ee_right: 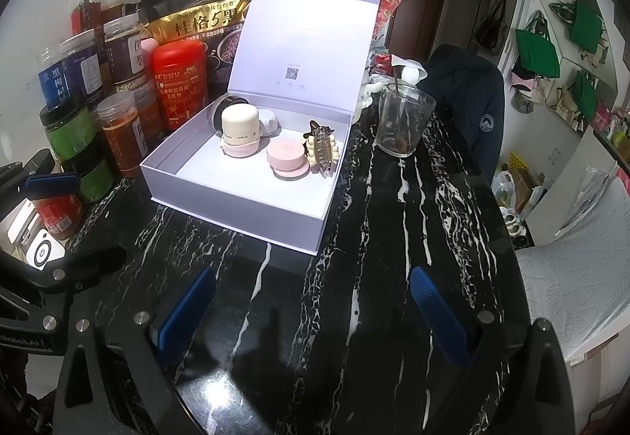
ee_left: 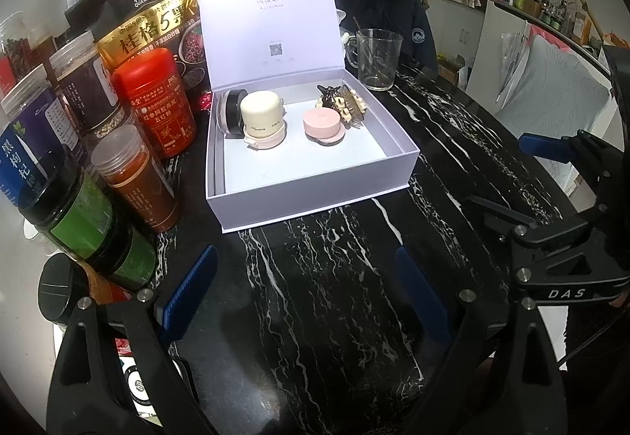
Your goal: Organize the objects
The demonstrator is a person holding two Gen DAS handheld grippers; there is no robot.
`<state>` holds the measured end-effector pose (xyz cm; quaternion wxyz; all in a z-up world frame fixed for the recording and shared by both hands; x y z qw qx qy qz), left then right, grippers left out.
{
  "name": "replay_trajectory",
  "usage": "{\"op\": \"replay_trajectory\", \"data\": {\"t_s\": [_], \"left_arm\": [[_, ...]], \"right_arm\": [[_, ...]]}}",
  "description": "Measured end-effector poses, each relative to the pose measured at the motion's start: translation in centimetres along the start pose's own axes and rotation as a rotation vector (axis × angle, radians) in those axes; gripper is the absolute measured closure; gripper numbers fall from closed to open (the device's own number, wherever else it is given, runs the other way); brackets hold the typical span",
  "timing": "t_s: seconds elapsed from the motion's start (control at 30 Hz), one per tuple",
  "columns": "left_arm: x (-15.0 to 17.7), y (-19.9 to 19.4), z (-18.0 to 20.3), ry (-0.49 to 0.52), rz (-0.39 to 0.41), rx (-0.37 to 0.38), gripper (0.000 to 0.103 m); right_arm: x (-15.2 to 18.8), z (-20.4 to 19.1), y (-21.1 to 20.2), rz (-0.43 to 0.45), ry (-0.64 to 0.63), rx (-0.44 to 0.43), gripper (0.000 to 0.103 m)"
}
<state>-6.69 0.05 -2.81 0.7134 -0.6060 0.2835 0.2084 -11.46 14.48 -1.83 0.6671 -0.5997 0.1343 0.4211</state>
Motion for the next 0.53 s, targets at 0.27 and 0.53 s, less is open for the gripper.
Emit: {"op": "replay_trajectory", "data": {"t_s": [0.27,0.53], "left_arm": [[0.06,0.09,0.05,0.001,-0.001,-0.005,0.012],[-0.03,0.18,0.19,0.013,0.001,0.008,0.012]], "right_arm": [[0.13,-0.04,0.12,-0.006,-0.005,0.000,0.003],[0.12,-0.04,0.13,-0.007,-0.005,-0.001,0.003]]}}
Point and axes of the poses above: each gripper's, at about its wrist camera, not at the fingertips, and y roughly the way its jaws point, z to its right, x to its underside, the point moved 7 cm from there along y, roughly the way its jaws point, and after that the axes turned 10 degrees about x, right-handed, at the moved point
